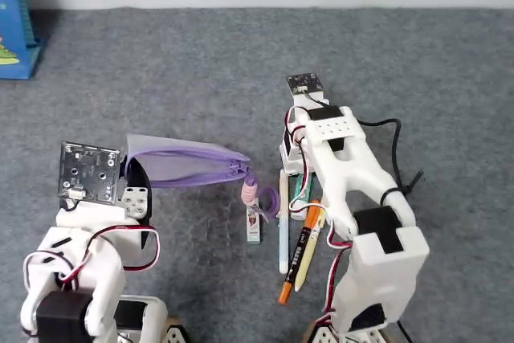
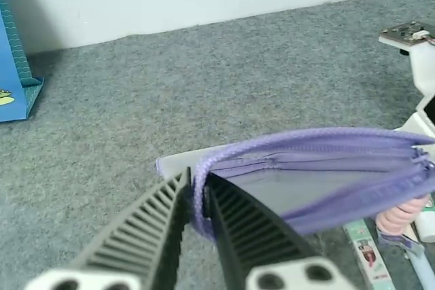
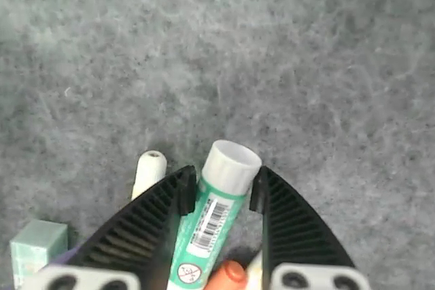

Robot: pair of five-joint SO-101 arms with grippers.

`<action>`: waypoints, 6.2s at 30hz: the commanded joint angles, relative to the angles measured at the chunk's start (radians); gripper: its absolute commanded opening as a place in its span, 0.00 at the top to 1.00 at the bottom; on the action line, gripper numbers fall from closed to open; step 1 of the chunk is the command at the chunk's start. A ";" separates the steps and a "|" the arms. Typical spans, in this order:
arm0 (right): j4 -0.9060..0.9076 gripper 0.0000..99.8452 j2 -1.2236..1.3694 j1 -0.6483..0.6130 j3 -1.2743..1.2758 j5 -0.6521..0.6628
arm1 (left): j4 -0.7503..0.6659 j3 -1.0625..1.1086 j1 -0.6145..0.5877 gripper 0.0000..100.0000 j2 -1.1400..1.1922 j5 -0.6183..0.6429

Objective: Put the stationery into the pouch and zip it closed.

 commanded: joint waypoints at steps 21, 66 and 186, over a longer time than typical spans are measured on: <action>0.464 0.99 -0.702 0.068 -0.089 -0.006 | -0.017 -0.125 0.011 0.99 0.124 0.009; -1.013 0.99 -1.155 -0.437 0.534 -0.172 | 0.068 -0.407 0.005 0.99 0.635 0.043; -0.222 0.99 -1.084 0.019 0.503 -0.227 | 0.081 -0.367 0.003 0.99 0.634 0.043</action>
